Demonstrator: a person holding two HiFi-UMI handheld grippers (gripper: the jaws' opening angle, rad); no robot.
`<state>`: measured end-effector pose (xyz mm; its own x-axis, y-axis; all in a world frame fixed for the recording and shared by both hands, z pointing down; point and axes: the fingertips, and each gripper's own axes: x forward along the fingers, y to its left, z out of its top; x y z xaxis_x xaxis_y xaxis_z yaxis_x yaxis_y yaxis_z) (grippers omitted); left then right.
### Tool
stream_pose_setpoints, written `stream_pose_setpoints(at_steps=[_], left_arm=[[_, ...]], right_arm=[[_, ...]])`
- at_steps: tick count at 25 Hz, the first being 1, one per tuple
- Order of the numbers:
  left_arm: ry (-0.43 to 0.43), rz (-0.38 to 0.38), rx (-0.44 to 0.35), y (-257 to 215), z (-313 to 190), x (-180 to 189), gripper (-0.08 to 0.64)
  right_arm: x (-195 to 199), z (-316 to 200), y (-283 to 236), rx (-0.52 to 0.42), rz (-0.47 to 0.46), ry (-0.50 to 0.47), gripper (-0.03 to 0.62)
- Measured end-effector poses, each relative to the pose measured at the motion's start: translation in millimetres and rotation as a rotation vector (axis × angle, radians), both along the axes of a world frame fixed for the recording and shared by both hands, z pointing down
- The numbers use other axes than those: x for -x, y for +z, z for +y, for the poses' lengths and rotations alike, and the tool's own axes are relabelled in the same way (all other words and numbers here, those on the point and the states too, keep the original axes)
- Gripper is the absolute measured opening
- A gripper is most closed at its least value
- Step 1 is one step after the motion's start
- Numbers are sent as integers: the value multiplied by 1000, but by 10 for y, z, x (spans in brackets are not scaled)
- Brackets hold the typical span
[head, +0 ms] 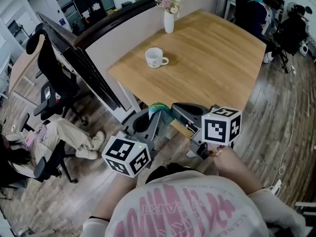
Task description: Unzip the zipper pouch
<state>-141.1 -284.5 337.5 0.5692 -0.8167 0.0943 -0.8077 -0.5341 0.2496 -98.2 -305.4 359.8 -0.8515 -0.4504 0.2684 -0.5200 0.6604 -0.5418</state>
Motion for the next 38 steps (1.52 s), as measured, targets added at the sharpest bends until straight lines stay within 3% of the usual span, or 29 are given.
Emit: stream_pose_setpoints(at_steps=[38], left_arm=[[-60, 95, -7, -172, -217, 179, 5]], right_arm=[[-288, -196, 466, 86, 115, 59, 2]])
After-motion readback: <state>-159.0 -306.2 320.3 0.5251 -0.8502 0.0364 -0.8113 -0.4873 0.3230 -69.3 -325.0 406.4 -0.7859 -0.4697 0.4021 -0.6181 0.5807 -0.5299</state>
